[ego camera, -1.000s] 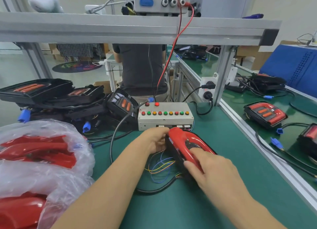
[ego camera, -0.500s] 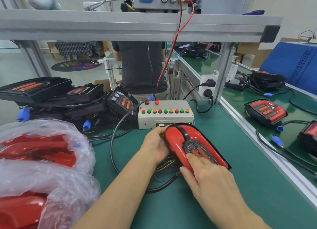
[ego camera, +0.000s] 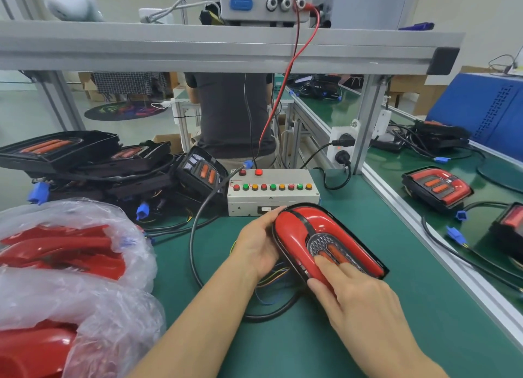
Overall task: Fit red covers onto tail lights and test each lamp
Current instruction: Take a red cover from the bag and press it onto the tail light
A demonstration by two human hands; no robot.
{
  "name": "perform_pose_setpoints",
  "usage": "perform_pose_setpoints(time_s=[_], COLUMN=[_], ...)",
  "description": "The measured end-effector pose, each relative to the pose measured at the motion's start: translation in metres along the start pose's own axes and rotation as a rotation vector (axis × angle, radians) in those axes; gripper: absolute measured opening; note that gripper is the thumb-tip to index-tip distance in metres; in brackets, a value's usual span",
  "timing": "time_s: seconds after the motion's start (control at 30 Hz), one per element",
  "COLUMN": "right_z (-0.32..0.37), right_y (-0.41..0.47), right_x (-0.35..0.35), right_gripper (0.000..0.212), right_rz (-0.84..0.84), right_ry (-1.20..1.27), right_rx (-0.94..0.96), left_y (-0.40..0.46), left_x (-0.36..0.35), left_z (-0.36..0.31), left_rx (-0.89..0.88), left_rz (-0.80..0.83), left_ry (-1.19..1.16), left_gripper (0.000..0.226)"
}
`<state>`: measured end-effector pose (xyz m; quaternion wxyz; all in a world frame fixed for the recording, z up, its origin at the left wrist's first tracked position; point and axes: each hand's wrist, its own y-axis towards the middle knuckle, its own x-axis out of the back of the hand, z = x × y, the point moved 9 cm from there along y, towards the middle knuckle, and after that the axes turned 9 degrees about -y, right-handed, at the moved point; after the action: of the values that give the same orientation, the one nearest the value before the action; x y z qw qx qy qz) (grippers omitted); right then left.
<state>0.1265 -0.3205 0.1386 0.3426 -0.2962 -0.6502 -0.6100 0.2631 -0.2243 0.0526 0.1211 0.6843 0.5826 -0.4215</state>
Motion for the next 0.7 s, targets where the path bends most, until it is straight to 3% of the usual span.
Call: perform_pose_setpoints(time_s=[0.33,0.5,0.53,0.63,0.7], right_z=[0.002,0.005,0.005,-0.005,-0.025], right_y=[-0.001,-0.002,-0.002,-0.002,-0.006], right_x=[0.001,-0.002,-0.003,-0.008,-0.012], right_gripper=[0.044,0.046,0.045,0.038,0.036], right_rz=[-0.018,-0.005,0.007,0.145,0.246], right_ry=[-0.037,-0.007,0.009,0.18,0.463], right_rx=[0.04,0.052,0.048,-0.027,-0.216], left_y=[-0.003,-0.01,-0.01,-0.011,-0.011], left_x=[-0.003,-0.014,-0.015,-0.016,-0.015], left_z=[0.004,0.006,0.005,0.0,-0.007], left_rx=[-0.056,-0.09,-0.116,-0.128,-0.124], left_rz=[-0.06,0.052,0.066,0.051,0.033], left_ry=[-0.007,0.119,0.157,0.166,0.149], left_gripper=[0.023,0.025,0.034,0.049,0.05])
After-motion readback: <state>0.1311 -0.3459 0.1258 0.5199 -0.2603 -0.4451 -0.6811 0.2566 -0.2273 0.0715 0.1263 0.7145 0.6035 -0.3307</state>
